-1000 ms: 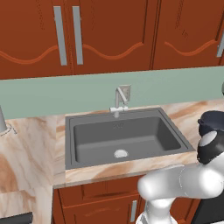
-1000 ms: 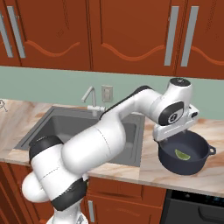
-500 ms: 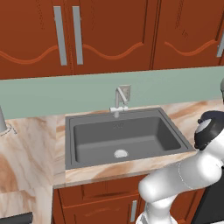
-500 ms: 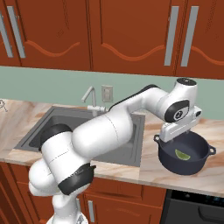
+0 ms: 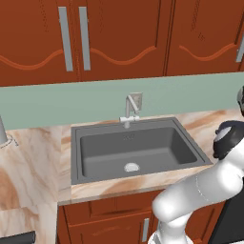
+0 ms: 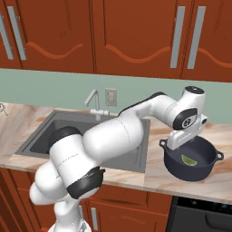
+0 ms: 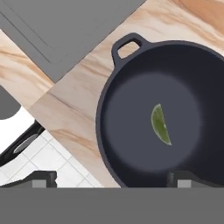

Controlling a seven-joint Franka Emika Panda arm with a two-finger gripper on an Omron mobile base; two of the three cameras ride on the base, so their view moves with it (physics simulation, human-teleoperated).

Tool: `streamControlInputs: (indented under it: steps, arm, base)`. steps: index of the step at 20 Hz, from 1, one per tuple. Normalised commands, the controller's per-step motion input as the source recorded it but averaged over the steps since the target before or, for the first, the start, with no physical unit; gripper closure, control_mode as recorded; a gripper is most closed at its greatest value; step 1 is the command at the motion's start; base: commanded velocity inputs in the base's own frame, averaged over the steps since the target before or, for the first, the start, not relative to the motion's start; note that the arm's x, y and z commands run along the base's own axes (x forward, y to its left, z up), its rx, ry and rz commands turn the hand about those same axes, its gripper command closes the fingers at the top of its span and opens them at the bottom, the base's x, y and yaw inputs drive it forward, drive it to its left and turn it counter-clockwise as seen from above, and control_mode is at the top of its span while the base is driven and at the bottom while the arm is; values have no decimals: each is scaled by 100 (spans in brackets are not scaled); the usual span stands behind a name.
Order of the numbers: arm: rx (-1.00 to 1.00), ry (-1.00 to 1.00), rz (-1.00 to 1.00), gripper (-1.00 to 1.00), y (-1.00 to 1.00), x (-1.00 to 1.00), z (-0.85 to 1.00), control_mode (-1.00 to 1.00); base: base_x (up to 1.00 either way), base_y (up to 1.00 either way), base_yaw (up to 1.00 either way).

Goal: Dump the lemon wedge from the pot into the sink. Then turn on the water and wash the lemon wedge. Then turn off the water and put the lemon wedge back in the pot.

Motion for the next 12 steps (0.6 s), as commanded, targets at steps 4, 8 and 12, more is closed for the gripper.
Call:
streamControlInputs:
  steps: [4, 8, 12]
  arm:
    - [0, 0, 4, -100, 0, 13, -29, -100]
    - [0, 0, 3, -100, 0, 14, -23, -100]
    - [0, 0, 3, -100, -2, 9, -25, -100]
  base:
    - [0, 0, 0]
    - [0, 0, 0]
    - [0, 0, 0]
